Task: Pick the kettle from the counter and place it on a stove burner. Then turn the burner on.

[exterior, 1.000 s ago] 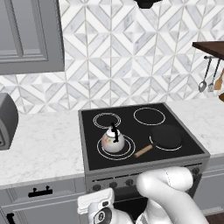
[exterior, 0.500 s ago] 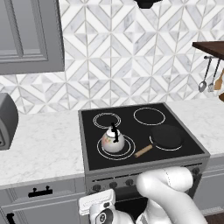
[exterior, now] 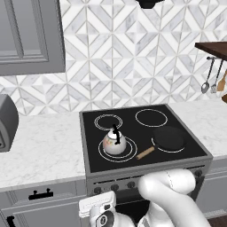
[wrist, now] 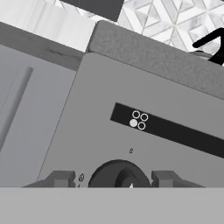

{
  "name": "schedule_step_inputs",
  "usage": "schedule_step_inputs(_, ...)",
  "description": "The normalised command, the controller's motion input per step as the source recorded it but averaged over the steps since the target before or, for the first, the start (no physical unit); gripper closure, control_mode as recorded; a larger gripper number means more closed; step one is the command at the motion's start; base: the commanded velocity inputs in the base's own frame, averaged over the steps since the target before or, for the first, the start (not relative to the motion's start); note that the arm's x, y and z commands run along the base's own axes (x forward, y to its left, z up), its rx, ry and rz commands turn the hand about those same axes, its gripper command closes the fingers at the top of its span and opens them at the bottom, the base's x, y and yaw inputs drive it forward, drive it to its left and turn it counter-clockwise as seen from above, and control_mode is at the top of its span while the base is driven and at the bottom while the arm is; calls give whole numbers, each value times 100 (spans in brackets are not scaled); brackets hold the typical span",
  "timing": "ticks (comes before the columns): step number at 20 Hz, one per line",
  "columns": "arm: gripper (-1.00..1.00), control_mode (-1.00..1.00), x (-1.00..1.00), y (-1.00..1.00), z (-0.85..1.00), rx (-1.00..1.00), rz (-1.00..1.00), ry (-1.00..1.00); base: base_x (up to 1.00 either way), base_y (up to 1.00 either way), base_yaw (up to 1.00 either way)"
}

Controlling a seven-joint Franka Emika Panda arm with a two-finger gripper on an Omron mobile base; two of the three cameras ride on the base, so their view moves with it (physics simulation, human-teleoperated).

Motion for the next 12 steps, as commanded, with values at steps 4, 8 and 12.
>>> schedule_step_inputs(4, 100, -100, 0, 0, 0, 0, 0, 0, 0, 0, 0)
schedule_step_inputs(8, 100, -100, 0, 0, -3, -3, 0, 0, 0, 0, 0)
schedule_step_inputs(12, 100, -100, 0, 14, -15, -14, 0, 4, 0, 0, 0)
